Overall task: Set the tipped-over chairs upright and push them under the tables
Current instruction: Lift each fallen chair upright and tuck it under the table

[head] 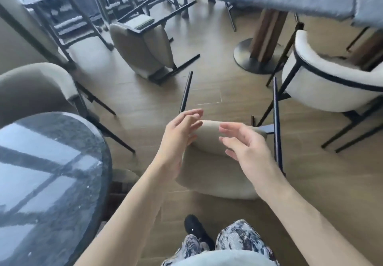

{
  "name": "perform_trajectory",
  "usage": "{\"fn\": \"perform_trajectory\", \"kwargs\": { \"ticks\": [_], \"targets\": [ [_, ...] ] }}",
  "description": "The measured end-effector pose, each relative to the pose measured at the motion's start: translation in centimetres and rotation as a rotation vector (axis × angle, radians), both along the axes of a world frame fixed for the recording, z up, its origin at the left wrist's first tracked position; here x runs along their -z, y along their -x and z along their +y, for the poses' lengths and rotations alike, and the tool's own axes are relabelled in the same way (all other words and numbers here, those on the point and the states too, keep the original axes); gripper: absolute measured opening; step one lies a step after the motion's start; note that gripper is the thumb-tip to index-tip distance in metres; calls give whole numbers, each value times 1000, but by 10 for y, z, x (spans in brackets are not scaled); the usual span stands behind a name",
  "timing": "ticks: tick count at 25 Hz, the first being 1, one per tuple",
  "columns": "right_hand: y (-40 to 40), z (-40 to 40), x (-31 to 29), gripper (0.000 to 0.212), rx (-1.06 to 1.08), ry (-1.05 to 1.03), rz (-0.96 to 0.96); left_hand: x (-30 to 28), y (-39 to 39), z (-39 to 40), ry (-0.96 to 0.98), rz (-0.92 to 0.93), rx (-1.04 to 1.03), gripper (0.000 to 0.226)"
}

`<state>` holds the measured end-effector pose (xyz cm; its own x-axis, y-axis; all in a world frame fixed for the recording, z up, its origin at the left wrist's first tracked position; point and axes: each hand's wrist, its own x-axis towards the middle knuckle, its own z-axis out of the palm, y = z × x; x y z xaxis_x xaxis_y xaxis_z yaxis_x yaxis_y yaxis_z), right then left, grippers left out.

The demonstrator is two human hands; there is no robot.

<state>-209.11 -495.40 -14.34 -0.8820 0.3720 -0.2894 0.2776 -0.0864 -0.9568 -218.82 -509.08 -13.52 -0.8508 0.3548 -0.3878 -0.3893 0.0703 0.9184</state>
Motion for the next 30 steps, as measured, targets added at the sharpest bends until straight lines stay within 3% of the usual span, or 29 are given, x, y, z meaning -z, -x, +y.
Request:
{"fn": "perform_trajectory", "kwargs": {
  "ticks": [6, 14, 19, 22, 30],
  "targets": [
    [-69, 41, 48, 24, 251, 213, -223, 72, -31, 53, -109, -466, 64, 23],
    [-76, 60, 130, 25, 304, 330, -264, 162, -51, 57, -242, -561, -93, 34],
    [-99, 62, 238, 25, 308, 386, -354, 271, -76, 61, -254, -693, -264, 38],
    [-101, 63, 311, 27, 395, 534, -394, 343, -95, 61, -173, -773, -366, 31],
    [-81, 44, 492, 49, 555, 768, -480, 503, -89, 53, -125, -855, -347, 36]
  ]
}}
